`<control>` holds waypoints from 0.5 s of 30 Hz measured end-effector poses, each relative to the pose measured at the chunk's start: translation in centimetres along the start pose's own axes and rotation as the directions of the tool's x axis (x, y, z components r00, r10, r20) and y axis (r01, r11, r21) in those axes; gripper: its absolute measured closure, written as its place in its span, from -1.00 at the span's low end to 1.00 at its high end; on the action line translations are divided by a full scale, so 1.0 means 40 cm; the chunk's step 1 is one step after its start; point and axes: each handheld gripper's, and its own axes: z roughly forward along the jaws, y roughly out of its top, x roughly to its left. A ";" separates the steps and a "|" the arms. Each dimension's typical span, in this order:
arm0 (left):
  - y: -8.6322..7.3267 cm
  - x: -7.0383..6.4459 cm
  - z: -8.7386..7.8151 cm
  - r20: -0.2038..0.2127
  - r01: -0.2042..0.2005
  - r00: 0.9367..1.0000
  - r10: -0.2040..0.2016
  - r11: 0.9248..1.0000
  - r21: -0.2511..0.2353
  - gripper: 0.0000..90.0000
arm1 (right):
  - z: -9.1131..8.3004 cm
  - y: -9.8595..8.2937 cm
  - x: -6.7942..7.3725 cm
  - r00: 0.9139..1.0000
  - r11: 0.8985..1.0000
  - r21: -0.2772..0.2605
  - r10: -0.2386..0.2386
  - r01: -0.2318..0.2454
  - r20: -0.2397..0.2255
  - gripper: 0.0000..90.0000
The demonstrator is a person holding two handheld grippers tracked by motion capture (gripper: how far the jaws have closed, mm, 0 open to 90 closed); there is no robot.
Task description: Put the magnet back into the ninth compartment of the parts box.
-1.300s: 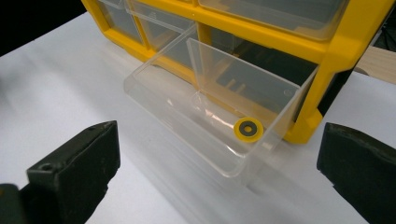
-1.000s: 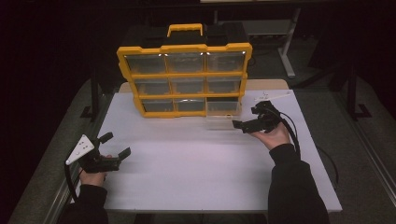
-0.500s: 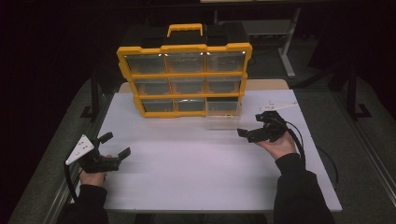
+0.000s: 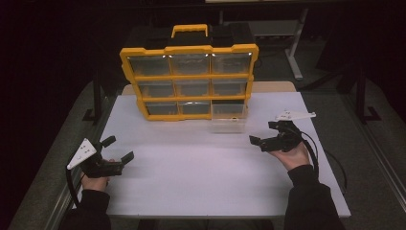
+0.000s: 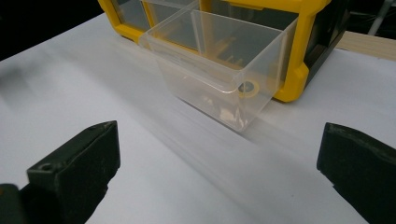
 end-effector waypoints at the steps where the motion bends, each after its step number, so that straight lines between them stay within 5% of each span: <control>1: 0.000 0.000 0.000 0.000 0.000 1.000 0.000 1.000 0.000 -1.00 | -0.002 -0.003 0.000 1.000 1.000 -0.002 0.000 0.000 0.001 -1.00; 15: 0.000 0.000 0.000 0.003 -0.001 1.000 0.001 1.000 0.001 -1.00 | -0.022 -0.044 -0.004 1.000 0.999 -0.030 0.016 -0.016 0.006 -1.00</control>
